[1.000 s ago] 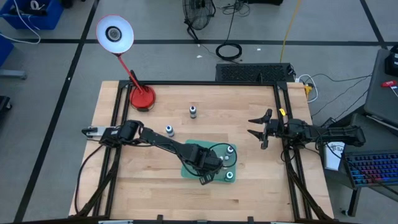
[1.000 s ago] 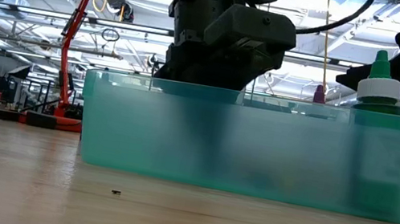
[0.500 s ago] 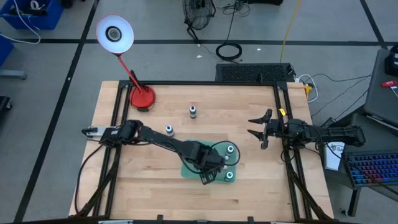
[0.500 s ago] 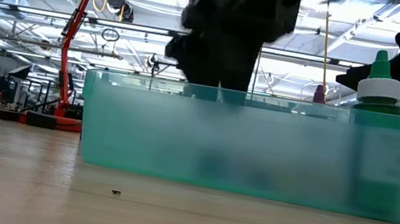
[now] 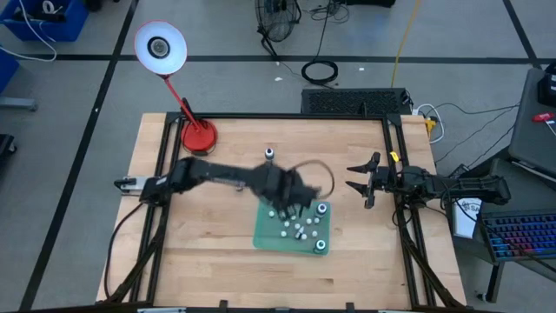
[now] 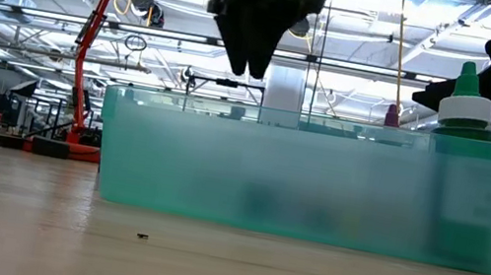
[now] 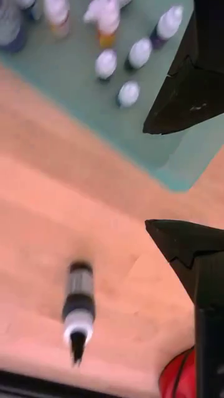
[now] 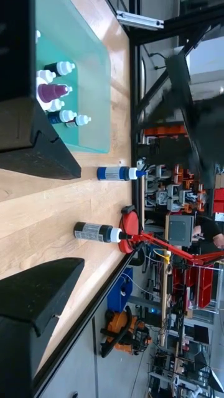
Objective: Pick & Place food coloring
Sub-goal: Put the big black food coloring bottle into the green bin
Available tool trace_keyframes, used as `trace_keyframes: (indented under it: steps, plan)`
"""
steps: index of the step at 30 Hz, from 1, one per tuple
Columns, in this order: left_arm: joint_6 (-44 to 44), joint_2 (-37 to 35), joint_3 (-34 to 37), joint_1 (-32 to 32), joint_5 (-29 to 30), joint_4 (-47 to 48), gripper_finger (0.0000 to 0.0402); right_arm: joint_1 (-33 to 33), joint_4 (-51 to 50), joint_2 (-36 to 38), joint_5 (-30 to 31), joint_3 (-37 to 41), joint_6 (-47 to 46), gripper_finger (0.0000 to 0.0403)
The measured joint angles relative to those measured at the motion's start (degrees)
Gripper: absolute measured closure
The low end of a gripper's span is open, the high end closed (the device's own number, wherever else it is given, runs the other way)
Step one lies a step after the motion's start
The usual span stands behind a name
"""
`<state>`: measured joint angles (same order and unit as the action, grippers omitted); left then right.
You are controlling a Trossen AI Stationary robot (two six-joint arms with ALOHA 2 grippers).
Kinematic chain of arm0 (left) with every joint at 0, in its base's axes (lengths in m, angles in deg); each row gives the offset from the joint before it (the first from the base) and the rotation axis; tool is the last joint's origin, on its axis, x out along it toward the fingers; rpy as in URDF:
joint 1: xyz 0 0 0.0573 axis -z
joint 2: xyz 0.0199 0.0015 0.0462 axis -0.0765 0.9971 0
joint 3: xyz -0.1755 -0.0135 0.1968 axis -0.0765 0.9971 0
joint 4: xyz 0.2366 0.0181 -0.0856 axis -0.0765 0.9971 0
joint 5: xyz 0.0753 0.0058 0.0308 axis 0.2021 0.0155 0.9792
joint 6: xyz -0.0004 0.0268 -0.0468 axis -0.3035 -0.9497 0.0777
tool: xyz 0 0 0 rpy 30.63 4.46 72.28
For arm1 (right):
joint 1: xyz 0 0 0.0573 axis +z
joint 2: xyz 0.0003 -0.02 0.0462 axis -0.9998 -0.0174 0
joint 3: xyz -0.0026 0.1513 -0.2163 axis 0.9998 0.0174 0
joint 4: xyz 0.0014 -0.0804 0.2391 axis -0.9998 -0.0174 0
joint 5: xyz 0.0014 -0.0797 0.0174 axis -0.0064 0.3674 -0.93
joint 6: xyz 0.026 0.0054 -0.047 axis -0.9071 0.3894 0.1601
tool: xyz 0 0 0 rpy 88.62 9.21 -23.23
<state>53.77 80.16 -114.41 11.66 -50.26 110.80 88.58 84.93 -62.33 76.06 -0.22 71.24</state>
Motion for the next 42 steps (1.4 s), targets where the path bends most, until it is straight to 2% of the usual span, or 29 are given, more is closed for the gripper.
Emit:
trace_keyframes:
  steps: [8,13,18,23,31,42]
  plan:
    - [-7.87,-2.61,-2.29,-12.43,-2.87,0.8,0.0165,0.0,0.0,0.0,0.0,-0.02,0.0,0.0198]
    - [-8.68,-5.59,-2.43,-19.52,-1.78,0.49,0.0165,0.02,0.0,0.0,0.0,0.0,0.0,0.0195]
    - [-11.31,-5.67,-1.84,-25.23,-6.08,-3.45,0.0165,0.02,0.0,0.0,0.0,0.0,0.0,0.0199]
    - [-15.58,-5.5,2.56,-28.32,-12.84,-7.61,0.0165,0.02,0.0,0.0,0.0,-0.02,0.0,0.0196]
    - [-18.07,-5.6,11.32,-29.71,-12.72,-8.89,0.0165,0.0,0.0,0.0,0.0,0.0,0.0,0.0199]
    - [-20.26,-5.19,23.23,-29.79,-15.87,-19.46,0.0165,0.02,0.02,0.0,0.0,-0.02,0.0,0.0198]
